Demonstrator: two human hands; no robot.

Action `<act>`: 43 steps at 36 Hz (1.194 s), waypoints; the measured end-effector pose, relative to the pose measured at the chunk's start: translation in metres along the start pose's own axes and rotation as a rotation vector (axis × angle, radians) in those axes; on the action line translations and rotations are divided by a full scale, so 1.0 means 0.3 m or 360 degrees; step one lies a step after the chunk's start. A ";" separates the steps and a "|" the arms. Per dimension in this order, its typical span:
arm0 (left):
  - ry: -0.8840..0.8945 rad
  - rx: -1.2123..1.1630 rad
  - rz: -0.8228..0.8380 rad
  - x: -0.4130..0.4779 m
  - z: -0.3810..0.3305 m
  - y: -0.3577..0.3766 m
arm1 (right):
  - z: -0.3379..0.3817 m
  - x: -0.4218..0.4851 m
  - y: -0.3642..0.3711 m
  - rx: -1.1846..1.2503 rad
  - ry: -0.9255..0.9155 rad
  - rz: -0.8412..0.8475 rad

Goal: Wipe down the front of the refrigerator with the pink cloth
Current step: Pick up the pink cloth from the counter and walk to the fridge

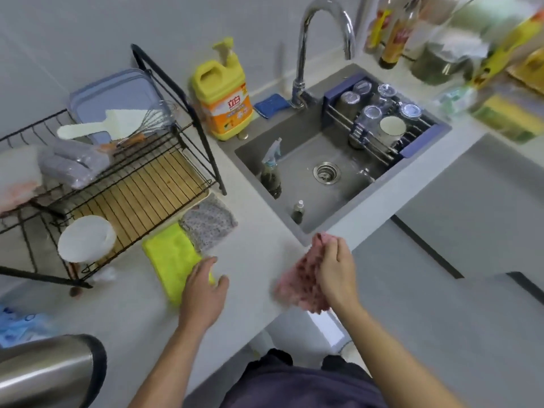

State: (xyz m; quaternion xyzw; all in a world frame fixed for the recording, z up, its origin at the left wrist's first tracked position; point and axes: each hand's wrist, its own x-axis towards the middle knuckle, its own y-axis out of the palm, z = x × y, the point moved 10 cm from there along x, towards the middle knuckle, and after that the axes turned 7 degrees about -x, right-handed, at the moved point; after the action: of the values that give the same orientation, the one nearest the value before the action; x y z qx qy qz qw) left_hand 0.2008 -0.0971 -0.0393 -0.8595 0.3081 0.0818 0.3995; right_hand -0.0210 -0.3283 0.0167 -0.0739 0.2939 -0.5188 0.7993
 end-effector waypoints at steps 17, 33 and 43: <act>-0.0033 -0.0959 0.0466 -0.224 -0.648 0.679 | -0.361 0.078 -0.985 0.0157 0.0174 -0.0615; 0.0207 -0.0634 0.1104 -0.443 -1.203 1.428 | -0.810 -0.060 -1.712 0.0477 0.0544 -0.1103; 0.0305 -0.0307 0.1558 -0.573 -1.522 1.890 | -1.031 -0.082 -2.007 0.0615 0.0847 -0.1382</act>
State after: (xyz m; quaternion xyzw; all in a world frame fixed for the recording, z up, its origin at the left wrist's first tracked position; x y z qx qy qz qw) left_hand -0.3219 -0.6322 -0.0288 -0.6509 0.7012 0.2083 0.2031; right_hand -0.6704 -0.5203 0.0285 0.0937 0.3277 -0.8467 0.4085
